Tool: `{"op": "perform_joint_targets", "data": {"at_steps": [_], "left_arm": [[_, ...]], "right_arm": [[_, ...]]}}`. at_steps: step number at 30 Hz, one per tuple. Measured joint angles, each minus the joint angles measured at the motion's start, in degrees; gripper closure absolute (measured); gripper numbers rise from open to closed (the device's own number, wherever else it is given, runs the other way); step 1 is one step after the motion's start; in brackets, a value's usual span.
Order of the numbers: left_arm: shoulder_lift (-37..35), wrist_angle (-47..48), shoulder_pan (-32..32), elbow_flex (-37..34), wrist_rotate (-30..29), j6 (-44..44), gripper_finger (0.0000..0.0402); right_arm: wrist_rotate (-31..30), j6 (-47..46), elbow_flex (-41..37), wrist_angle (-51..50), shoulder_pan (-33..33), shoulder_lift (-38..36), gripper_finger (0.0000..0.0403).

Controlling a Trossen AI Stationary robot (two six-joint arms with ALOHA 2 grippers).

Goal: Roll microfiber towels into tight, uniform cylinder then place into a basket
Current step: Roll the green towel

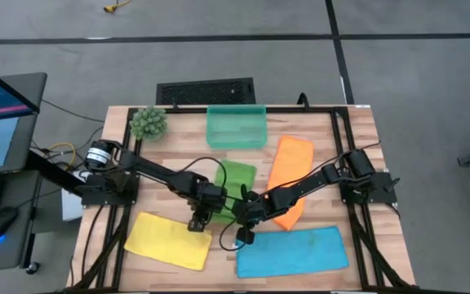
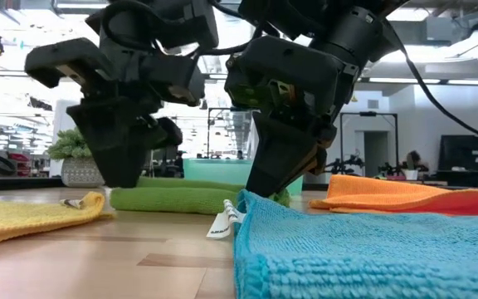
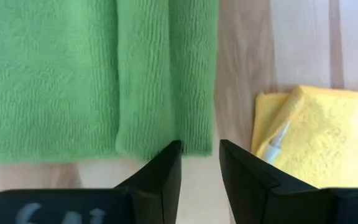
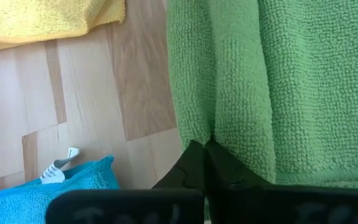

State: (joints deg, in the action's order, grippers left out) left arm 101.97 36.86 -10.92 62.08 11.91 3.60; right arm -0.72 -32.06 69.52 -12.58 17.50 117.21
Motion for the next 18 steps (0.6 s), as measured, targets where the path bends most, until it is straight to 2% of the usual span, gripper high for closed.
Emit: {"op": "perform_joint_targets", "data": {"at_steps": [5,10,14,18], "left_arm": [[-1.2,2.1,0.4,0.1,-0.8,0.0,0.0299],[-1.3,2.9,0.4,0.0,1.6,-0.7,0.0295],[-1.3,2.9,0.4,0.0,1.8,1.6,0.0273],[-1.3,2.9,0.4,0.0,1.9,2.3,0.0233]], "right_arm": [[0.0,0.0,0.0,0.0,0.0,0.0,0.0393],[0.0,0.1,0.0,0.0,0.0,0.0,0.0394],[0.0,0.1,0.0,0.0,0.0,0.0,0.0388],[-0.1,0.1,0.0,0.0,0.0,0.0,0.0394]]}}
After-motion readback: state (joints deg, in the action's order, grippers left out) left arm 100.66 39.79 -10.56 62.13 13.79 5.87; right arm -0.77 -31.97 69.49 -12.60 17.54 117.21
